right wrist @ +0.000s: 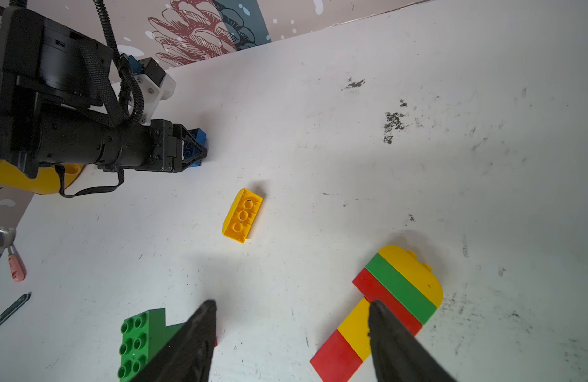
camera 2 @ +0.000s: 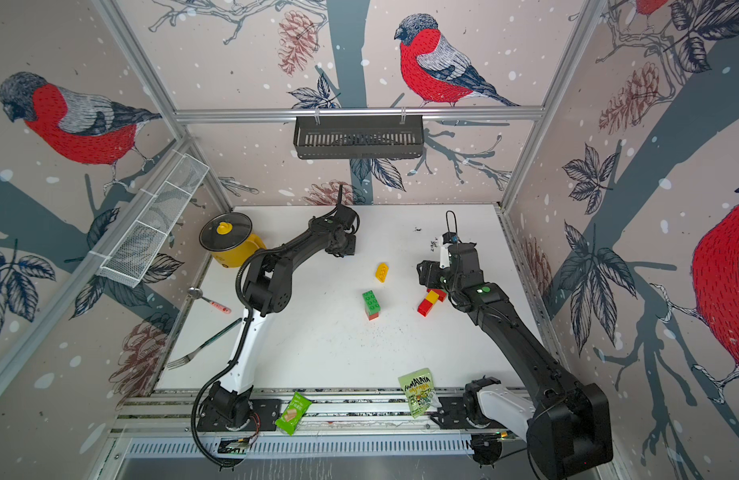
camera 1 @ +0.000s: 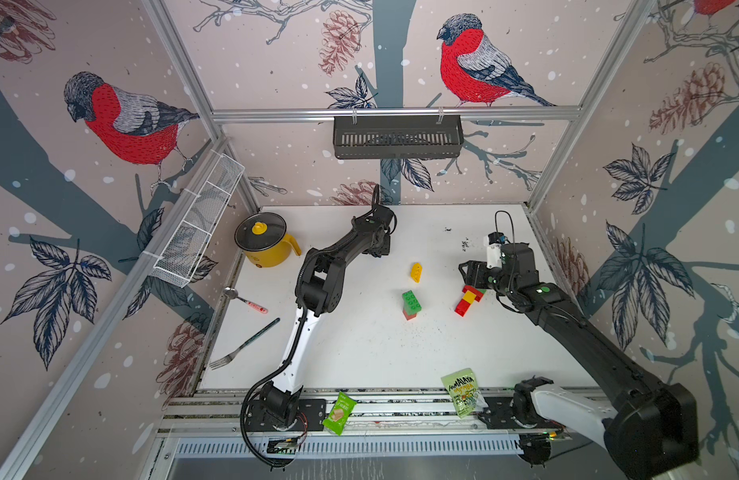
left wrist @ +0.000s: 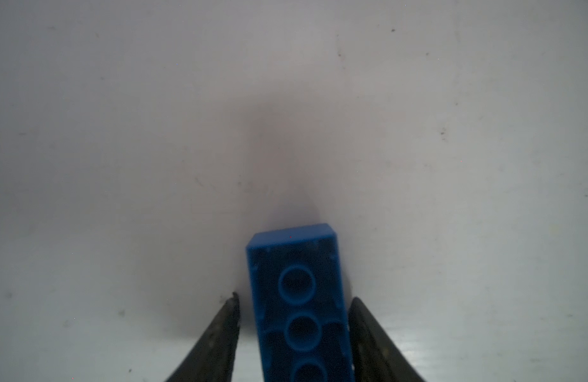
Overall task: Assemble an ice cream with lego
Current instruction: Pick up the lego brick from the center of the board.
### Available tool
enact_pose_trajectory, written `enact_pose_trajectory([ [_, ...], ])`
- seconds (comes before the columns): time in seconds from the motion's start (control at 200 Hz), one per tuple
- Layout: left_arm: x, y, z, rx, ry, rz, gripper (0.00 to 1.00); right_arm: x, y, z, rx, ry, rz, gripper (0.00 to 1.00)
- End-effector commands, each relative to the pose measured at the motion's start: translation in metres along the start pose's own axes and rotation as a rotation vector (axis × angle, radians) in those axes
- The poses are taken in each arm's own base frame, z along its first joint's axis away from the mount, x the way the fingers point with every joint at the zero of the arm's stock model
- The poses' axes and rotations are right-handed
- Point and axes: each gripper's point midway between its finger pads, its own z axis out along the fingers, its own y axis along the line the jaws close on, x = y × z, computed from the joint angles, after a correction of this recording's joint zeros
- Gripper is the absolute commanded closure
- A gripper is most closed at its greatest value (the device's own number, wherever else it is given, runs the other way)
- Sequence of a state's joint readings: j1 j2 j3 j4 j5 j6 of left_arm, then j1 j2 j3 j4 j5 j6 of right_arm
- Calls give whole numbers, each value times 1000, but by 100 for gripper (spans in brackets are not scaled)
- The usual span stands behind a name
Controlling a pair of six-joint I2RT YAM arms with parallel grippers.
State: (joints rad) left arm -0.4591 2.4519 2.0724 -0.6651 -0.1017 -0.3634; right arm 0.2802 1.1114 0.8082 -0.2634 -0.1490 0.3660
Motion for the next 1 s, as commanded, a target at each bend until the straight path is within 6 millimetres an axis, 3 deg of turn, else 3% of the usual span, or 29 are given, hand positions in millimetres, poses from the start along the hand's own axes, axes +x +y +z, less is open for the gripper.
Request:
enact_pose_trajectory([
  [0.0, 8, 7, 0, 55, 46, -44, 55, -10, 8, 0, -33, -30, -4, 28],
  [0.18, 2, -2, -16, 154, 12, -13, 70, -10, 10, 3, -48, -26, -7, 28],
  [0.265, 10, -11, -26, 221, 31, -2, 72, -8, 13, 6, -70, -22, -18, 28],
  [0.425, 29, -22, -68, 433, 44, -38, 74, -13, 31, 11, -165, -8, -42, 27],
  [0.58, 22, -46, -155, 756, -83, 5, 74, -39, 69, 0, -374, -65, -81, 27],
  [0.755, 27, -86, -274, 1160, -235, 205, 70, -69, 116, -35, -645, -160, -165, 26],
  [0.861, 40, -98, -325, 1280, -304, 324, 68, -84, 139, -57, -778, -196, -191, 24],
  [0.996, 54, -110, -372, 1378, -364, 439, 67, -93, 162, -77, -893, -239, -216, 24],
])
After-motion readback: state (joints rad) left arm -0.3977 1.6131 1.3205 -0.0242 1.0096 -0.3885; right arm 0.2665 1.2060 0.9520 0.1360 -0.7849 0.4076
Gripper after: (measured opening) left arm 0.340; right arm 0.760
